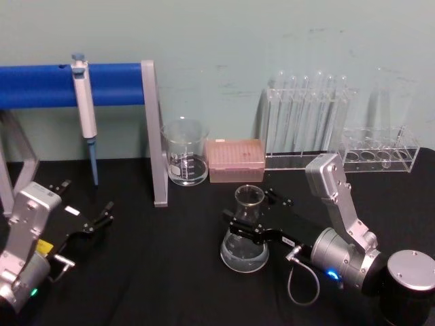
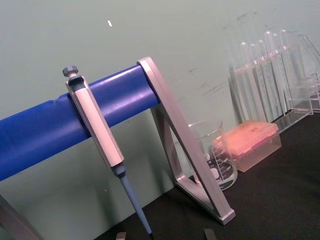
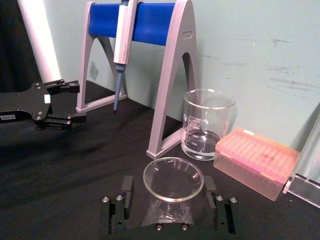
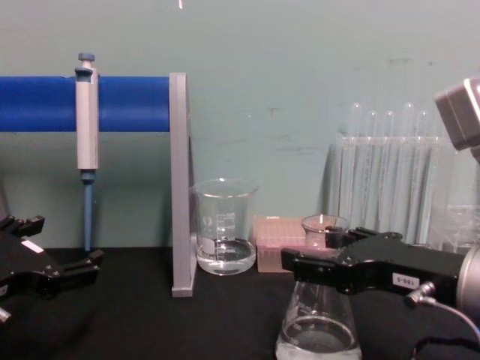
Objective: Grasp the erlenmeyer flask with one hand, shake it three times, then place it back.
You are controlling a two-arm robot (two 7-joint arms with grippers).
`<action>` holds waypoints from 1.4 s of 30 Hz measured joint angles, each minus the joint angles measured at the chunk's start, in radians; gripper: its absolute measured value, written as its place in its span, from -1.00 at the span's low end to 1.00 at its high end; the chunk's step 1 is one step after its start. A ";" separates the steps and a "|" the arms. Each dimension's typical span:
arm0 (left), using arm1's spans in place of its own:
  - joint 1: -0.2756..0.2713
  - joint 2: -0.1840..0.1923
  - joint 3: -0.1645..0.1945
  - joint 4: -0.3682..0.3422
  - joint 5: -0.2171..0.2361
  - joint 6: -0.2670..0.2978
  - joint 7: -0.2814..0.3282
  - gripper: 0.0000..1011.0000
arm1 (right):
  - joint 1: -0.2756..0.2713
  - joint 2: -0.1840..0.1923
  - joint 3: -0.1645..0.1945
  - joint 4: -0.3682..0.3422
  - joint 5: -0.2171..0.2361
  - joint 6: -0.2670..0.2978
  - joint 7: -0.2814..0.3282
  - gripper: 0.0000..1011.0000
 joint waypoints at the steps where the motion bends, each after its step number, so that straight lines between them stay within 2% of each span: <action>1: 0.000 0.000 0.000 0.000 0.000 0.000 0.000 0.98 | 0.000 0.000 0.000 0.000 0.000 0.000 0.000 0.70; 4: 0.000 0.000 0.000 0.000 0.000 0.000 0.000 0.98 | 0.000 0.000 0.000 0.000 0.000 0.000 0.000 0.61; 15: 0.000 0.000 0.000 0.000 0.000 0.000 0.000 0.98 | -0.001 0.000 0.000 -0.001 0.001 0.000 0.000 -0.10; 29: 0.000 0.000 0.000 0.000 0.000 0.000 0.000 0.98 | -0.002 -0.001 0.001 0.000 0.002 -0.004 0.001 -0.10; 42: 0.000 0.000 0.000 0.000 0.000 0.000 0.000 0.98 | -0.011 -0.012 0.034 -0.034 0.010 -0.018 -0.021 -0.10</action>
